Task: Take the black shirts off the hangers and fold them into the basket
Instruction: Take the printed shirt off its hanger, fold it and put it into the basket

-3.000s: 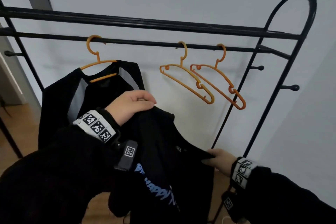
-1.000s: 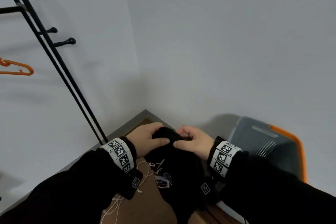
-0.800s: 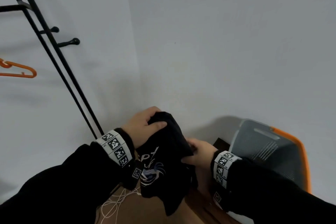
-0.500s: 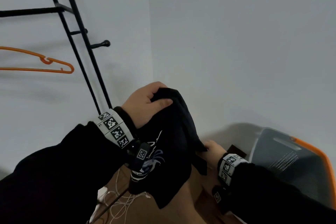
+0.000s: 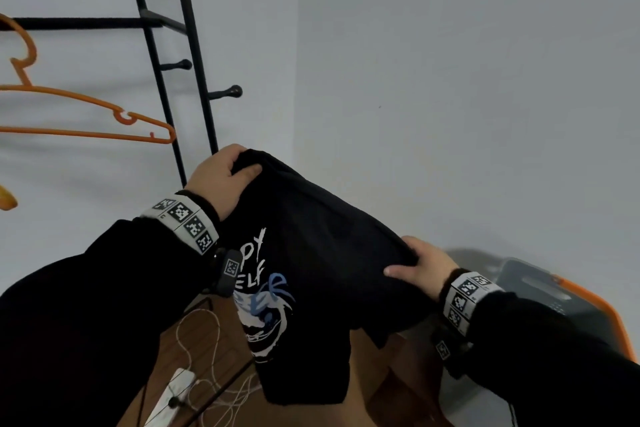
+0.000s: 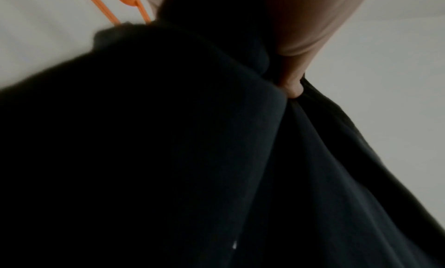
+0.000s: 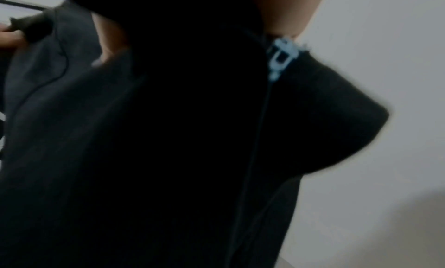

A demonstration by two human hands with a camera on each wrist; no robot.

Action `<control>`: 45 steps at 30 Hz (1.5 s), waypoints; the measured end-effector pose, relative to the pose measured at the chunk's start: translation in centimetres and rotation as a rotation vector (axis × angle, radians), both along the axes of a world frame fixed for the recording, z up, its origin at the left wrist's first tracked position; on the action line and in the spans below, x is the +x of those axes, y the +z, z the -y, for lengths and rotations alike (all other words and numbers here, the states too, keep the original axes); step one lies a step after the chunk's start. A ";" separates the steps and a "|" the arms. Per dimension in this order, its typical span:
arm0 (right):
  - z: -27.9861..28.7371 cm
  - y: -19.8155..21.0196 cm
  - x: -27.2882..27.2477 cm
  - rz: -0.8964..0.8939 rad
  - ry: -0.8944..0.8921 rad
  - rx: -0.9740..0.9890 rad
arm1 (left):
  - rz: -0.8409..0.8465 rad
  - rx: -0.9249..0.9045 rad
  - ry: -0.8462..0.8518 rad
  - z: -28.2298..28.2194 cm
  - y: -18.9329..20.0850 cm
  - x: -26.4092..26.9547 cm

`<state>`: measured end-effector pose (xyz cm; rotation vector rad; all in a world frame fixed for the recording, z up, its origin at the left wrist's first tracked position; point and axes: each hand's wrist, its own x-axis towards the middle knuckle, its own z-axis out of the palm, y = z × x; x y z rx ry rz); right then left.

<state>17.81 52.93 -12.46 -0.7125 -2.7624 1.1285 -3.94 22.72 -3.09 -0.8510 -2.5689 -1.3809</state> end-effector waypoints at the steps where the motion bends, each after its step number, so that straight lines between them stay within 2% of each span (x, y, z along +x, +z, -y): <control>1: -0.2 0.3 -0.1 0.087 0.008 0.009 | -0.009 0.002 0.006 -0.2 0.0 -0.1; 3: -1.0 0.7 0.0 0.266 0.021 0.089 | -0.031 0.005 0.011 -0.8 0.2 -0.1; 5: -2.2 1.4 0.3 0.391 -0.010 0.250 | -0.039 0.024 -0.008 -1.5 0.6 0.0; 9: -5.3 3.2 1.7 0.381 -0.227 0.376 | -0.080 0.053 -0.066 -3.5 2.1 0.8; 13: -7.3 4.3 3.6 0.357 -0.356 0.418 | -0.104 0.131 -0.160 -5.9 4.3 2.7; 18: -9.5 4.7 4.7 0.181 -0.459 0.255 | -0.111 0.149 -0.312 -6.6 6.6 4.4; 19: -12.0 5.1 6.5 0.093 -0.504 0.185 | -0.108 0.127 -0.368 -9.6 7.5 6.4; 21: -12.4 4.7 6.6 0.010 -0.558 0.092 | -0.043 0.136 -0.480 -9.1 8.6 7.3; 26: -13.1 4.5 6.6 -0.170 -0.652 -0.125 | 0.095 0.007 -0.727 -8.9 10.1 9.3; 30: -14.1 3.7 6.0 -0.292 -0.590 -0.203 | 0.490 0.070 -0.888 -9.7 10.4 11.1; 34: -14.4 2.8 5.4 -0.292 -0.444 -0.117 | 0.640 0.112 -0.937 -10.2 10.3 11.9; 38: -13.6 2.1 4.9 -0.203 -0.309 -0.138 | 0.663 0.160 -0.913 -11.1 10.4 12.5; 41: -13.3 0.6 4.8 -0.045 -0.133 -0.134 | 0.658 0.165 -0.861 -12.0 10.5 13.2; 43: -12.9 0.1 5.2 0.057 -0.071 -0.109 | 0.593 0.130 -0.799 -12.6 10.4 13.4; 45: -13.1 -0.3 5.8 0.056 -0.089 -0.108 | 0.484 0.060 -0.722 -13.3 10.2 13.1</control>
